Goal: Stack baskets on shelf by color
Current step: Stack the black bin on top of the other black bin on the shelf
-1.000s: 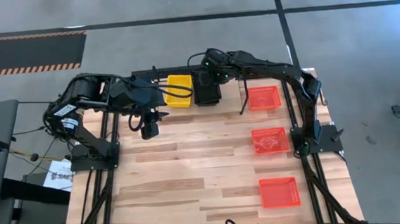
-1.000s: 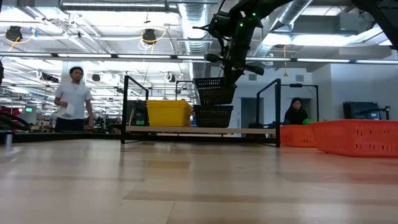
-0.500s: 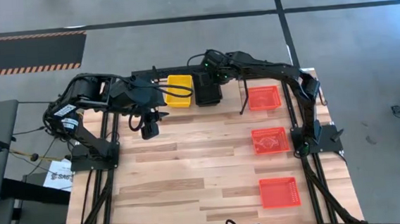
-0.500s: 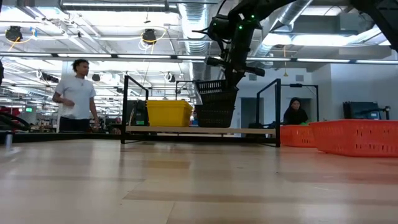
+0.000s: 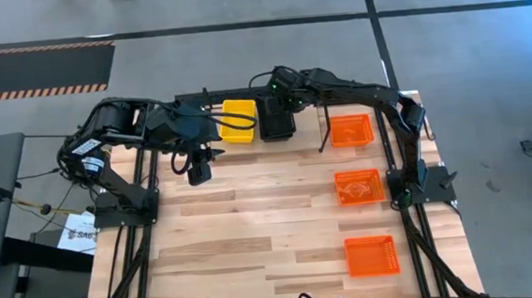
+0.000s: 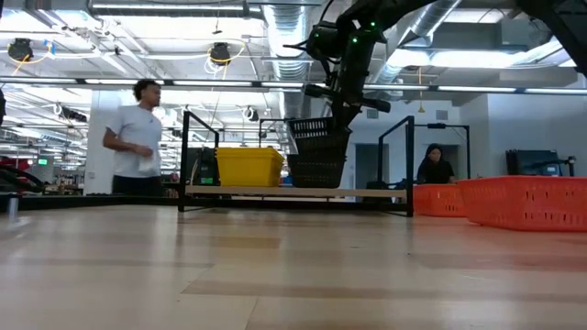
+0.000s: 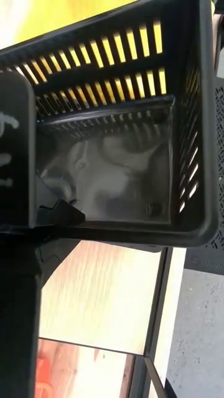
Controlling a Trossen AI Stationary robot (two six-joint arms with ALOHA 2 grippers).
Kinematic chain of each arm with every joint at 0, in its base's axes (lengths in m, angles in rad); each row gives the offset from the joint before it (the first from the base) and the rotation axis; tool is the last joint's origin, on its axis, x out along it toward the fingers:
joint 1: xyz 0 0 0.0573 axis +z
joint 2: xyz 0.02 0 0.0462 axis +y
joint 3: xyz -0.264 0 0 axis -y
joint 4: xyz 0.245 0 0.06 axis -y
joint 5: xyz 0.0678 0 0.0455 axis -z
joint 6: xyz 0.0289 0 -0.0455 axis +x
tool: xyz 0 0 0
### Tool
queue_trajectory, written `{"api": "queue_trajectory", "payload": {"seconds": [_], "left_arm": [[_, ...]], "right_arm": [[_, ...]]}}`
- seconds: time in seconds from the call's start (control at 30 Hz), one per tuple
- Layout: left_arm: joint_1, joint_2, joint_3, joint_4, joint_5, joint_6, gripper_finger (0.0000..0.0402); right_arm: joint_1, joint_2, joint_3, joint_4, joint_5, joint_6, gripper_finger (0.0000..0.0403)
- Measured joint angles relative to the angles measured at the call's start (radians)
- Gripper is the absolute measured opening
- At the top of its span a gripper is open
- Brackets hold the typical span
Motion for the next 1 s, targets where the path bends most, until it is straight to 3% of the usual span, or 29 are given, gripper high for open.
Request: {"api": "queue_trajectory", "payload": {"seconds": [0.67, 1.0], "left_arm": [[0.000, 0.000, 0.000, 0.000, 0.000, 0.000, 0.0130], [0.000, 0.000, 0.000, 0.000, 0.000, 0.003, 0.0130]], "right_arm": [[0.024, 0.008, -0.009, 0.019, 0.031, 0.038, 0.0003], [0.026, 0.013, -0.205, 0.238, -0.057, 0.099, 0.0003]]}}
